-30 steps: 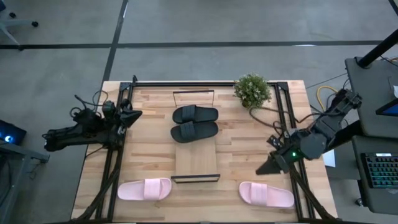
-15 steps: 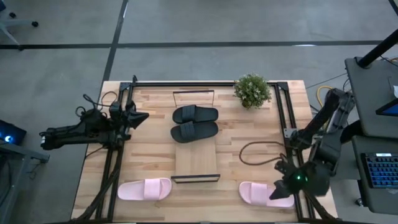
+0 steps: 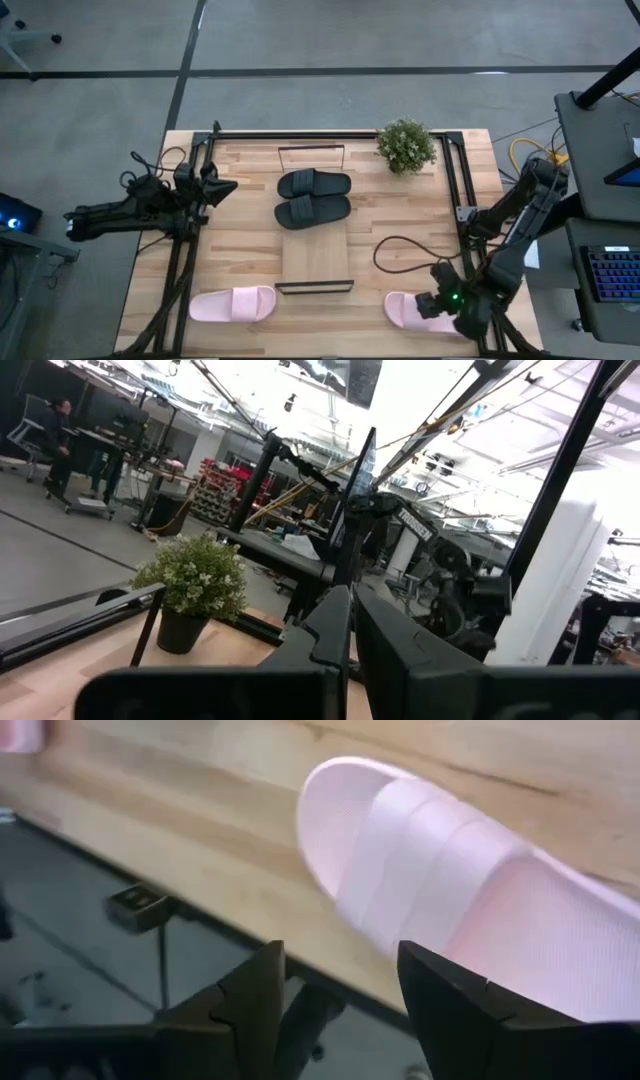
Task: Pick and place slides into the shelf
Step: Put the right light pink slide on the shelf
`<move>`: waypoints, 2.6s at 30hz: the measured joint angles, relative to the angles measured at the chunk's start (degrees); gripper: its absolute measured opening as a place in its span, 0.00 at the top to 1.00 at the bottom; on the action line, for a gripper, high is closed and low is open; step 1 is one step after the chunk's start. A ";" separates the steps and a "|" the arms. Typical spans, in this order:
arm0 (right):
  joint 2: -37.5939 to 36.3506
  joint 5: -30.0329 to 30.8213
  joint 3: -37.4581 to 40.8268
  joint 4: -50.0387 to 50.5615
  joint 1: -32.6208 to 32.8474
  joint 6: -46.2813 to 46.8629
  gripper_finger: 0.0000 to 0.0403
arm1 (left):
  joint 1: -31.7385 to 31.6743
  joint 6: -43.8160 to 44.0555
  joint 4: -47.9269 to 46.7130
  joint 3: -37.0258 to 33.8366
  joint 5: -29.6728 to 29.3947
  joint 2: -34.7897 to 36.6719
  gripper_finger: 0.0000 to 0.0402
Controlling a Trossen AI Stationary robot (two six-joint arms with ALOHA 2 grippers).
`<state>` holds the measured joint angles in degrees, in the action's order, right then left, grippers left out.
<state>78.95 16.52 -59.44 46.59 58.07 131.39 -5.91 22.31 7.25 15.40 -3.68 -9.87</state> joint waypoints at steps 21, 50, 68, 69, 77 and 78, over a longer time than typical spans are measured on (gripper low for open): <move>3.00 -4.11 1.71 7.09 1.12 0.49 0.54 | -0.02 1.36 -0.02 0.00 0.00 2.49 0.99; 14.40 1.38 1.81 -7.57 3.69 -0.35 0.54 | -0.02 4.52 0.02 0.02 -2.12 2.03 0.99; 16.84 4.93 1.84 -13.13 3.64 -2.36 0.54 | -0.02 4.48 -0.13 0.02 -2.47 2.07 0.99; 16.84 5.30 1.84 -13.27 3.64 -2.45 0.54 | -0.02 4.48 -0.09 0.02 -2.53 2.07 0.99; 16.84 6.05 1.91 -12.90 3.64 -2.98 0.56 | -0.02 4.48 -0.06 0.02 -2.69 2.02 0.99; 16.84 6.04 1.95 -12.79 3.66 -3.05 0.57 | -0.02 4.48 0.03 0.02 -2.69 2.03 0.99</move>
<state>95.79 22.56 -57.49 33.80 61.73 128.35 -5.93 26.79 7.27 15.42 -6.37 -7.84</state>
